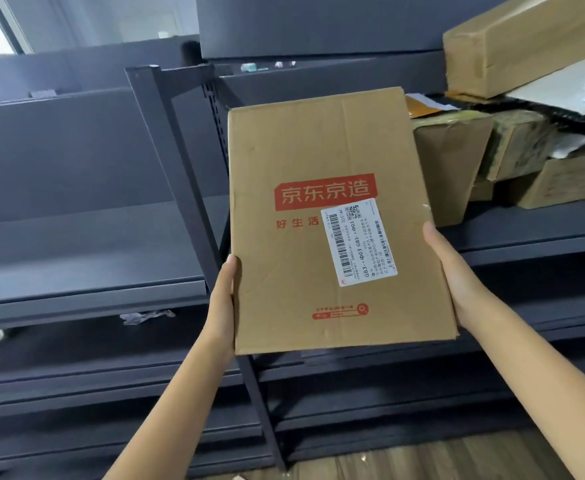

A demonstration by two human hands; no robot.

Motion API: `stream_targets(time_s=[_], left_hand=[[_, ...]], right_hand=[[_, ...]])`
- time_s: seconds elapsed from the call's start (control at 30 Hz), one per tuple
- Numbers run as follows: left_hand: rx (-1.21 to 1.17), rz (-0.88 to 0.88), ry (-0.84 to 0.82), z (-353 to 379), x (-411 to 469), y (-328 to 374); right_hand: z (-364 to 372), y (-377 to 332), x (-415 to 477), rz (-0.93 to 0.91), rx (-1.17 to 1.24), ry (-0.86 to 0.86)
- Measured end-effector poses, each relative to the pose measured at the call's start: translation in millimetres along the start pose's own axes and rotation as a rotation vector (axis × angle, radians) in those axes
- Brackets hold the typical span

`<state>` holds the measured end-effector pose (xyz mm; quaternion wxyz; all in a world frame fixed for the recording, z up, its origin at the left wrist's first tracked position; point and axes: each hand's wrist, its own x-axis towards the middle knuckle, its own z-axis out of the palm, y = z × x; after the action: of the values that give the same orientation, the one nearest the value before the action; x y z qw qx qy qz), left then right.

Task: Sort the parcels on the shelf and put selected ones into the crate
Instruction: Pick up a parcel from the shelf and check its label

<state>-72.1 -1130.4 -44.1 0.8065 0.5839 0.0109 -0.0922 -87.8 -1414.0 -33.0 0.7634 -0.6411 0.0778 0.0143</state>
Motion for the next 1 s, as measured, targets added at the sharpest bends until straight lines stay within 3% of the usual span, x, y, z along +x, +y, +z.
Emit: stream_targets(time_s=[0.3, 0.5, 0.8, 1.0], left_hand=[[-0.119, 0.092, 0.042, 5.7, 57.5, 19.9], [-0.184, 0.135, 0.143, 12.8, 100.9, 36.6], [-0.058, 0.186, 0.100, 16.0, 110.1, 43.2], [0.035, 0.149, 0.124, 16.0, 130.1, 51.3]], right_hand=[[12.5, -31.6, 44.3, -0.164, -0.018, -0.006], [25.0, -53.4, 69.6, -0.323, -0.176, 0.042], [3.4, -77.2, 111.2, -0.154, -0.047, -0.139], [0.7, -81.6, 153.2, 0.034, -0.027, -0.107]])
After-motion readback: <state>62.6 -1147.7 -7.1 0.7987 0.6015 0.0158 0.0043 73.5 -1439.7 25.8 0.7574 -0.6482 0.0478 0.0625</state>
